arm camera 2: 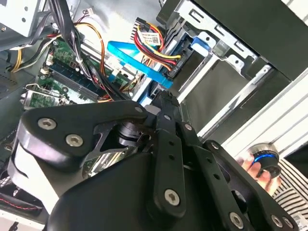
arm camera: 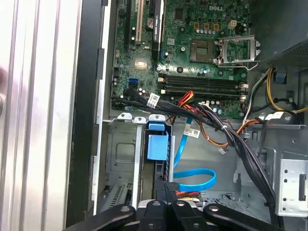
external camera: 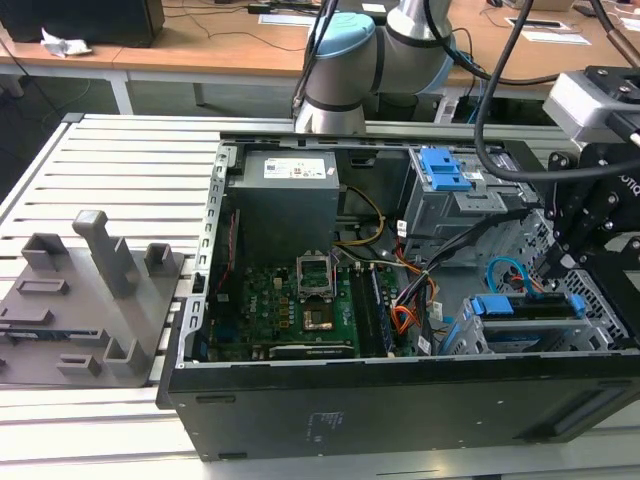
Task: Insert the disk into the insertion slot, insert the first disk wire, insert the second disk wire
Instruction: 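Insert the second disk wire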
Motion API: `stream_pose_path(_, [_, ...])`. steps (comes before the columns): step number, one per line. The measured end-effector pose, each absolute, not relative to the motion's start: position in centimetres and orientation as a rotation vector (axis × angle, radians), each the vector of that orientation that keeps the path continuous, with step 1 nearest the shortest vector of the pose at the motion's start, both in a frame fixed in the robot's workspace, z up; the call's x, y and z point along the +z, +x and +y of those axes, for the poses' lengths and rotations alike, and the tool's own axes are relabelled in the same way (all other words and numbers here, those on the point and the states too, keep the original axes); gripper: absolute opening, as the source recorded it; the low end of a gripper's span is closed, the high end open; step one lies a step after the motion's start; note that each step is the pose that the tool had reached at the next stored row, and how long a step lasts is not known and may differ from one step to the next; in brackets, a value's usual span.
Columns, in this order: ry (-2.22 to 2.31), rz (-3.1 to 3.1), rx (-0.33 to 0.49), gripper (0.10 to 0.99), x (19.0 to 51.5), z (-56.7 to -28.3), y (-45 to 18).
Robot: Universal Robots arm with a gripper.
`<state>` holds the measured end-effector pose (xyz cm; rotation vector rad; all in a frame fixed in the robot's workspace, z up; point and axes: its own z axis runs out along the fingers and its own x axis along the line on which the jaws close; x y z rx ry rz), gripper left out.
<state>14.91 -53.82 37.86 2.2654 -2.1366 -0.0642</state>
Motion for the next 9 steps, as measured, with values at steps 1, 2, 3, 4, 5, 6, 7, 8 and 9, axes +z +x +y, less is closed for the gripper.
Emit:
stream_pose_path(1, [2.265,-2.137,-0.064,0.106,37.9,-53.8,14.8])
stream_pose_path(2, [2.265,-2.137,-0.064,0.106,37.9,-53.8,14.0])
stream_pose_path(3, [2.265,-2.137,-0.064,0.106,37.9,-53.8,13.5])
stream_pose_path(4, [2.265,-2.137,-0.064,0.106,37.9,-53.8,13.3])
stream_pose_path(5, [2.265,-2.137,-0.064,0.106,37.9,-53.8,13.3])
stream_pose_path(6, [2.265,-2.137,-0.064,0.106,37.9,-53.8,13.3])
stream_pose_path(7, [2.265,-2.137,-0.064,0.106,37.9,-53.8,13.3])
stream_pose_path(8, [2.265,-2.137,-0.064,0.106,37.9,-53.8,13.3])
stream_pose_path(9, [2.265,-2.137,-0.064,0.106,37.9,-53.8,13.3])
